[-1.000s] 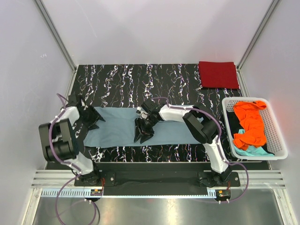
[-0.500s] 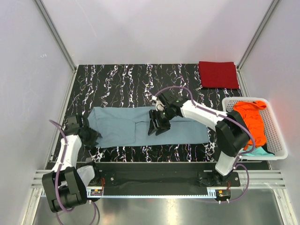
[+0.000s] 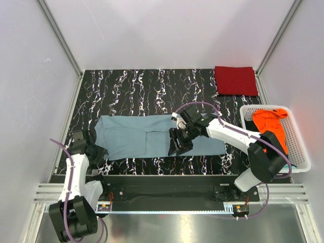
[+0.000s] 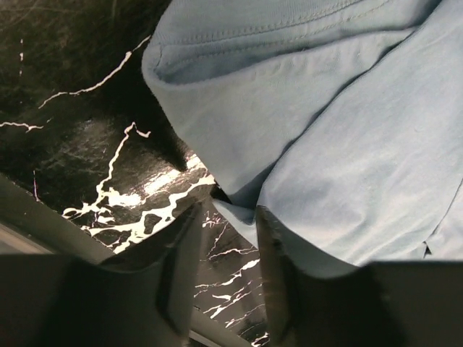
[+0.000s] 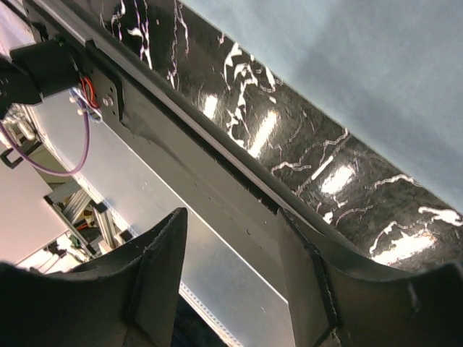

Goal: Fold and stack the t-shirts
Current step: Fold the tshirt

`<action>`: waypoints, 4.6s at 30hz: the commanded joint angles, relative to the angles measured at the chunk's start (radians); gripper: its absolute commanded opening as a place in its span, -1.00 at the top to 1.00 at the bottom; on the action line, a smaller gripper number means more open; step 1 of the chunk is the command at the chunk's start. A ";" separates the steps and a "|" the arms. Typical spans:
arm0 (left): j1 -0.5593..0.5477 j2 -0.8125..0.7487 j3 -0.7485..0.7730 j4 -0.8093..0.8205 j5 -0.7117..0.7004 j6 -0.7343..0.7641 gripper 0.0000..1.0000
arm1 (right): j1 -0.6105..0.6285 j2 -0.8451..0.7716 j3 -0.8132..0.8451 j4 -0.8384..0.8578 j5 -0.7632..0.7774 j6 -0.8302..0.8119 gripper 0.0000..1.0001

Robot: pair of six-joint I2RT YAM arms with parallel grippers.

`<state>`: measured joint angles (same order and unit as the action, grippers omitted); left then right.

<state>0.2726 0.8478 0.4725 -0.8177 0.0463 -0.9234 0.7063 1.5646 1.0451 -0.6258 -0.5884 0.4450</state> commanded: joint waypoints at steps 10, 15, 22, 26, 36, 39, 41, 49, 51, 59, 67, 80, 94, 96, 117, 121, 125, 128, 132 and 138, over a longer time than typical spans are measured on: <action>-0.076 0.031 -0.012 0.029 0.012 -0.006 0.72 | 0.005 -0.038 -0.059 0.024 -0.048 -0.048 -0.18; -0.079 0.054 -0.005 0.008 -0.002 -0.015 0.76 | 0.004 -0.023 -0.046 0.028 -0.057 -0.049 -0.18; -0.079 -0.108 -0.032 -0.041 -0.030 -0.137 0.70 | 0.005 -0.032 -0.059 0.028 -0.059 -0.051 -0.18; -0.079 -0.147 -0.011 -0.052 -0.028 -0.118 -0.08 | 0.005 -0.028 -0.057 0.028 -0.062 -0.052 -0.18; -0.084 -0.041 0.003 -0.035 0.024 -0.014 0.66 | 0.005 0.014 -0.043 0.058 -0.080 -0.040 -0.18; -0.093 -0.018 0.002 -0.035 0.017 -0.020 0.60 | 0.004 0.012 -0.042 0.060 -0.080 -0.040 -0.18; -0.093 0.005 0.002 -0.032 -0.006 -0.028 0.38 | 0.005 0.011 -0.042 0.060 -0.079 -0.038 -0.19; -0.093 0.068 0.011 0.035 -0.042 -0.022 0.35 | 0.005 0.002 -0.054 0.057 -0.076 -0.038 -0.18; -0.093 0.079 0.006 0.040 -0.043 -0.017 0.35 | 0.004 0.003 -0.054 0.058 -0.074 -0.038 -0.19; -0.093 0.151 -0.009 0.107 -0.069 -0.006 0.39 | 0.005 0.018 -0.051 0.058 -0.083 -0.038 -0.18; -0.093 0.186 -0.031 0.144 -0.066 -0.014 0.68 | 0.005 0.034 -0.040 0.058 -0.088 -0.038 -0.18; -0.093 -0.009 -0.054 0.032 0.004 -0.091 1.00 | 0.004 0.054 -0.022 0.054 -0.088 -0.037 -0.18; -0.093 -0.067 -0.051 -0.040 0.052 -0.124 1.00 | 0.002 0.081 0.001 0.054 -0.082 -0.037 -0.20; -0.093 -0.075 -0.058 -0.041 0.056 -0.130 1.00 | 0.002 0.092 0.013 0.067 -0.087 -0.026 -0.21; -0.095 0.039 0.034 -0.031 -0.002 -0.025 1.00 | 0.127 0.474 0.296 0.362 -0.093 0.319 0.08; -0.093 0.053 0.031 -0.026 0.004 -0.023 1.00 | 0.131 0.494 0.283 0.370 -0.064 0.339 0.14; -0.093 0.045 0.028 -0.024 0.000 -0.022 1.00 | 0.137 0.526 0.300 0.373 -0.068 0.340 0.13; -0.093 0.036 0.020 -0.023 0.006 -0.022 1.00 | 0.144 0.546 0.314 0.377 -0.070 0.345 0.14; -0.093 0.031 0.008 -0.021 0.012 -0.022 1.00 | 0.148 0.558 0.319 0.379 -0.060 0.348 0.17; -0.093 0.028 0.008 -0.023 0.007 -0.022 1.00 | 0.148 0.580 0.331 0.385 -0.054 0.359 0.27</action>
<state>0.1810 0.8886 0.4709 -0.8555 0.0628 -0.9585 0.8429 2.1265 1.3346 -0.2661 -0.6632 0.7914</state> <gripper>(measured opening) 0.012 0.376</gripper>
